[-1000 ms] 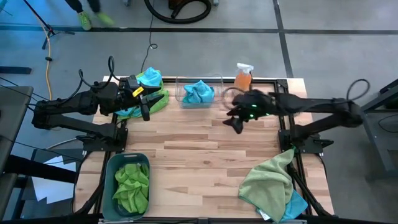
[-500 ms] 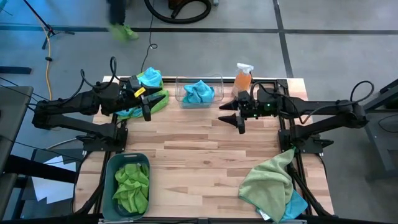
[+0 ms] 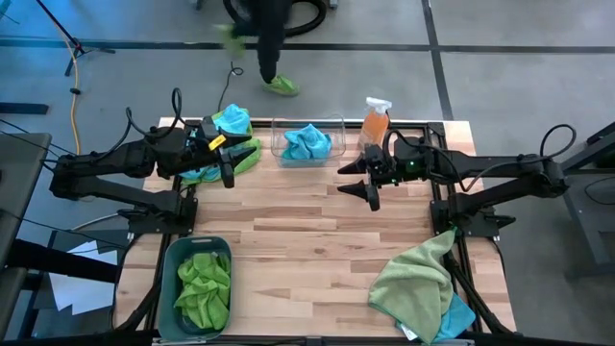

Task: Sort microfiber towel by color & place in baskets
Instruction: Put the blue microfiber towel into the transparent bin

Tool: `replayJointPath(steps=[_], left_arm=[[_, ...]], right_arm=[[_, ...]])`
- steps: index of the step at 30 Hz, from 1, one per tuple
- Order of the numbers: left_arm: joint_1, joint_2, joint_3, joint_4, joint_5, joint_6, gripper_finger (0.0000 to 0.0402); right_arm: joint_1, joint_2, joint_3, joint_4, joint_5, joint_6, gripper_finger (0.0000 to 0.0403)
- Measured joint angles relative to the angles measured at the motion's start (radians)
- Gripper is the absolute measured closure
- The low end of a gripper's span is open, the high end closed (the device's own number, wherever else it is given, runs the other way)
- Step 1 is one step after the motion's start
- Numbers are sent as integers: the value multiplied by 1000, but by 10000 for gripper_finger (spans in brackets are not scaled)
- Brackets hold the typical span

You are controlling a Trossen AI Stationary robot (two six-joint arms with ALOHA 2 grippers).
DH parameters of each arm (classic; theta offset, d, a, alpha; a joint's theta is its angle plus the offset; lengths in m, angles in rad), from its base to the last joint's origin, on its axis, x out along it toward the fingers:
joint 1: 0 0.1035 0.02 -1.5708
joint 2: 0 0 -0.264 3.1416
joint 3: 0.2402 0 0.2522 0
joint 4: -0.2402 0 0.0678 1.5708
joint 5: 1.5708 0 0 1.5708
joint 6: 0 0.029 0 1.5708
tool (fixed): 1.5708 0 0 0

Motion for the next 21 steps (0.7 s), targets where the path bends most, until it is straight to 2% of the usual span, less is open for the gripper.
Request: replayJointPath(steps=[10, 16, 21], left_arm=[[0, 14, 1, -6, 3, 7, 248], [0, 19, 1, -122, 0, 7, 248], [55, 35, 3, -218, -153, -93, 248]], right_arm=[[0, 0, 0, 2, 0, -75, 144], [0, 0, 0, 0, 0, -72, 144], [0, 0, 0, 0, 0, -67, 144]])
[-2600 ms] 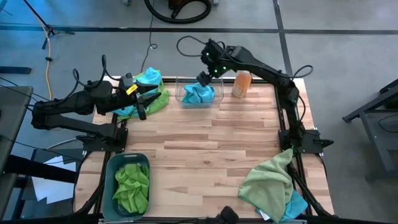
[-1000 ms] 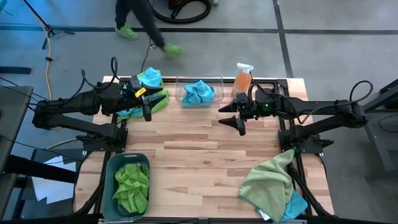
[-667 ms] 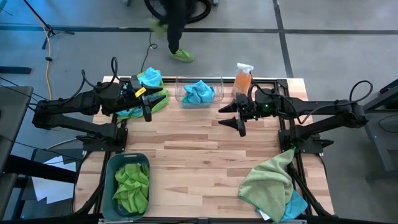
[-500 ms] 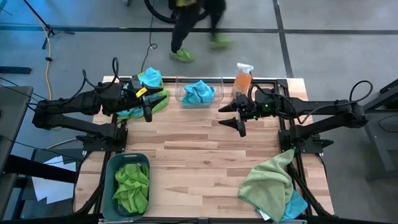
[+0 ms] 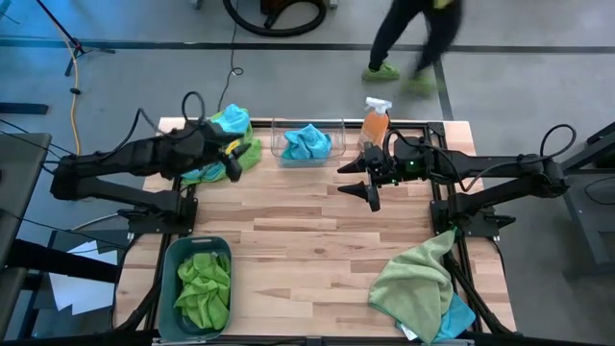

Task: Sort microfiber towel by color & place in baskets
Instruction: Put the blue microfiber towel into the transparent bin

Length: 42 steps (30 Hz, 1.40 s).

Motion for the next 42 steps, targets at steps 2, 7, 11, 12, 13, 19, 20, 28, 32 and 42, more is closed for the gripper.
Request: replayJointPath(steps=[2, 7, 11, 12, 13, 19, 20, 28, 32, 42], left_arm=[[72, 20, 17, -86, 26, -23, 248], [327, 138, 84, -327, 169, 3, 247], [546, 278, 86, -437, 253, 62, 247], [585, 316, 86, -457, 261, 72, 247], [619, 353, 86, -473, 261, 82, 247], [730, 525, 86, -475, 247, 101, 247], [739, 548, 86, -468, 239, 101, 247], [773, 675, 86, -463, 266, 63, 247], [760, 701, 86, -460, 219, 96, 247], [761, 709, 86, -458, 195, 100, 247]], right_arm=[[0, 0, 0, 0, 0, 0, 144], [0, 0, 0, 0, 12, 0, 144], [-4, 0, 0, 0, 14, 1, 144], [-3, 0, 0, -1, 14, 3, 144], [-3, 0, 0, 0, 16, 12, 144], [-3, 0, 0, -1, 46, 47, 144], [-3, 0, 0, -1, 52, 45, 144], [-4, 0, 0, -1, 64, 45, 144], [-4, 0, 0, -10, 65, 22, 144], [-4, 0, 0, -33, 88, 19, 144]])
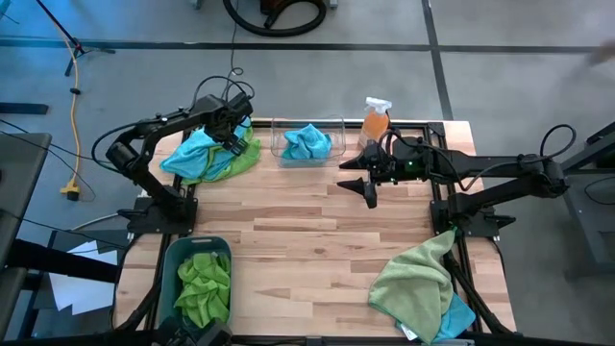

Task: Sort microfiber towel by color & place in baskets
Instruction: Put the blue microfiber towel into the transparent bin

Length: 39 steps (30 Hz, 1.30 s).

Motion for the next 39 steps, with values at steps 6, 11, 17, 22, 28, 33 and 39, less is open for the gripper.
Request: replayJointPath(steps=[6, 11, 17, 22, 28, 33, 39], left_arm=[[0, 0, 0, 4, 1, 0, 247], [0, 0, 0, 4, -7, 1, 247], [0, 22, 0, -5, -7, 13, 247], [0, 60, 0, -4, -13, 19, 247], [0, 68, 0, 22, -46, 36, 263], [0, 68, 0, 22, -41, 69, 361], [5, 19, 0, 24, -41, 96, 397]], right_arm=[[0, 0, 0, -33, 0, 0, 144], [0, 0, 0, -36, 0, 0, 144], [0, 0, 0, -36, 0, 0, 144], [0, 0, 0, -36, 0, 0, 144], [0, 0, 0, -36, -1, 0, 144], [0, 0, 0, -36, -1, 0, 144], [0, 0, 0, -36, -2, 0, 144]])
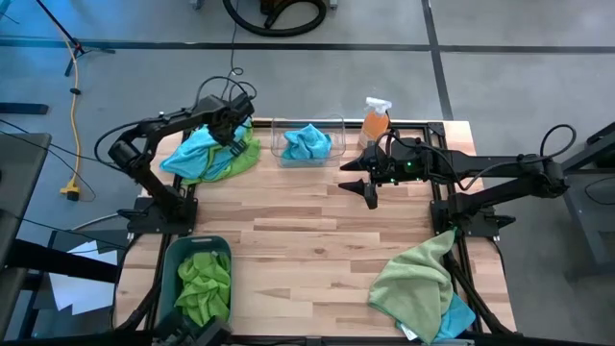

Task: Sort microfiber towel by color & place in baskets
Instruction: Put the blue microfiber towel into the transparent bin

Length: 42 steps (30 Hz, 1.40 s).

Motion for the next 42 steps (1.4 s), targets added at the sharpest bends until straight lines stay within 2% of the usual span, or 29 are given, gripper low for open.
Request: replayJointPath(steps=[10, 14, 19, 24, 27, 34, 42], left_arm=[[28, -263, 36, -1, -20, 3, 401], [27, -358, 130, 10, -25, 36, 401], [27, -422, 308, 62, 10, 46, 401], [15, -426, 494, 149, 70, 46, 401], [-2, -424, 556, 240, 99, 46, 401], [-91, -381, 560, 456, 187, 1, 401], [-233, -187, 558, 755, 199, 52, 401]], right_arm=[[0, 0, 0, 0, 17, 0, 144], [0, 0, 0, 0, 18, 0, 144], [0, 0, 0, 0, 18, 0, 144], [0, 0, 0, 0, 18, 2, 144], [-1, 0, 0, 0, 18, 16, 144], [-1, -7, 0, 6, 18, 70, 144], [-4, -97, 0, 50, 18, 68, 144]])
